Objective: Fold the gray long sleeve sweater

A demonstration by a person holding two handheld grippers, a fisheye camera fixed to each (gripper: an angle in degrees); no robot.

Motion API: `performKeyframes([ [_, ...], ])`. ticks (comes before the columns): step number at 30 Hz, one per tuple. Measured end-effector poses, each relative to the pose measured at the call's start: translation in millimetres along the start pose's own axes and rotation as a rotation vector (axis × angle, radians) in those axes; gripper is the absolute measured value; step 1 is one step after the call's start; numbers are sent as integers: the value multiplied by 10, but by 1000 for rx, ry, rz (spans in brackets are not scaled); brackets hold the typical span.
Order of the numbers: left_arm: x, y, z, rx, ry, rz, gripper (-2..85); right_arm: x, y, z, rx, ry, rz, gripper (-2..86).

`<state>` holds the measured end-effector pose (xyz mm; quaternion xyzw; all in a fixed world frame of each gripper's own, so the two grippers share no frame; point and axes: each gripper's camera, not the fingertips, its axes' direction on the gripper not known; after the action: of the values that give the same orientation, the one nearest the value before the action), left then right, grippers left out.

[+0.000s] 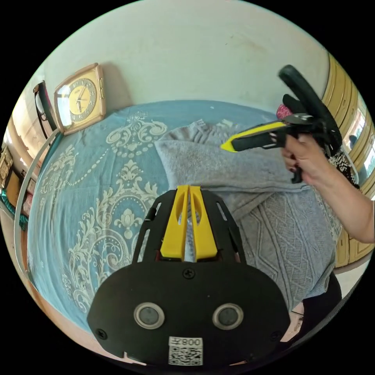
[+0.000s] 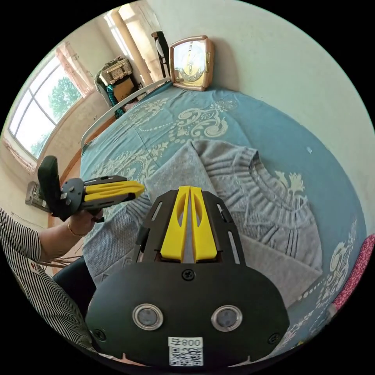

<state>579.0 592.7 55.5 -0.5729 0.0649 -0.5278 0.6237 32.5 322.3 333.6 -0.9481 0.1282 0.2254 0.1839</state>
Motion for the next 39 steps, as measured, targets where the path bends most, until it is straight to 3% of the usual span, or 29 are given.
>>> performKeyframes([
  [3,-114,88,-54,14,49,-26,1,15,430,81,-87,14,61,1],
  [7,-134,269,-171,31,33,1,2,6,1271,-660,105,73,198,0],
  [11,-181,441,77,-47,46,8,2,228,2165,-598,-31,210,366,1],
  [13,-232,451,48,-88,67,8,2,362,2386,-418,-88,144,394,1],
  [18,-479,801,-361,-36,193,-51,3,492,2692,-776,15,97,480,2],
  [23,-792,1717,-573,-112,423,-237,8,350,3588,-1104,8,32,563,6],
  [29,-881,2825,-651,-226,548,-433,12,5,4803,-1182,-11,-170,687,51],
  [33,-779,3248,-709,-241,601,-458,15,-341,5021,-1024,-82,-256,617,82],
  [39,-502,3563,-748,-255,650,-376,22,-880,4710,-625,-201,-163,305,92],
])
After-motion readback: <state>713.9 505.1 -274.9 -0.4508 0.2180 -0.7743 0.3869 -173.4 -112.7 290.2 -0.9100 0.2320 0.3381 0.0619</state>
